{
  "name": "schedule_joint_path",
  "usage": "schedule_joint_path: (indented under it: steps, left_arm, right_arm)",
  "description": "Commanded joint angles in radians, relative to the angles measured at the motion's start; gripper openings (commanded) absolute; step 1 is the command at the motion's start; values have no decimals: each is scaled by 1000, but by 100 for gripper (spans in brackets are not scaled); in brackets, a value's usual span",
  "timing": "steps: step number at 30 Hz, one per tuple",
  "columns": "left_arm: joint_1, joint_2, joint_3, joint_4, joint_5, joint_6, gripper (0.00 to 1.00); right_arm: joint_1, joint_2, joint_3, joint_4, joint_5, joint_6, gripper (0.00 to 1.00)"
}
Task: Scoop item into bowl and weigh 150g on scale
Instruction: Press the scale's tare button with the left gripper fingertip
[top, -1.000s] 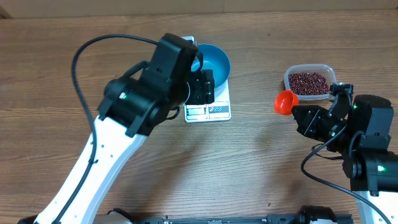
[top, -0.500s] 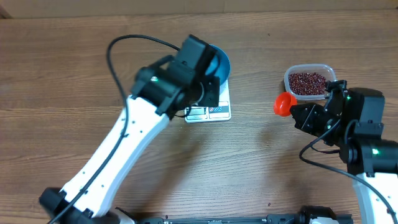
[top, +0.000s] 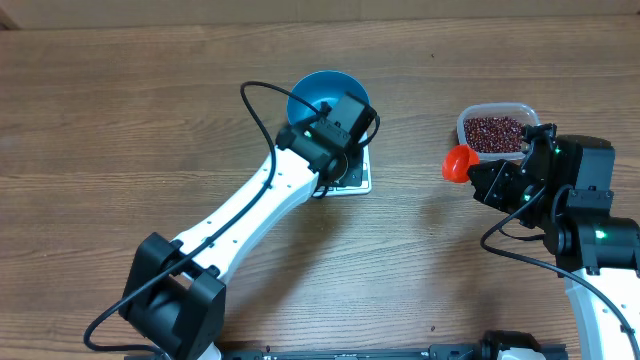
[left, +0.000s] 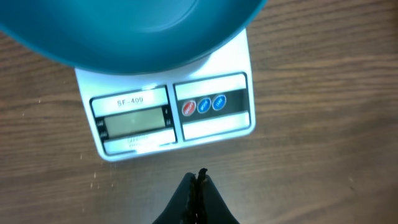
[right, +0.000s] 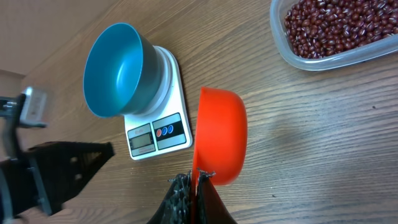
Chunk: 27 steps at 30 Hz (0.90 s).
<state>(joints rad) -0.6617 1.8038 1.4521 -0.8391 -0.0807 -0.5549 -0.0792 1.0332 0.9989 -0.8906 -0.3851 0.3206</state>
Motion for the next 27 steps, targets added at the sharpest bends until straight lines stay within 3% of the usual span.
schedule_joint_path:
  steps: [1, 14, 27]
  left_arm:
    - [-13, 14, -57, 76, -95, -7, 4]
    - [-19, 16, -231, 402, -155, 74, 4]
    - [-40, 75, -241, 440, -196, 80, 4]
  right_arm:
    - [-7, -2, 18, 5, 11, -3, 4]
    - [-7, -2, 18, 6, 11, -3, 4]
    - [-7, -2, 18, 6, 11, -3, 4]
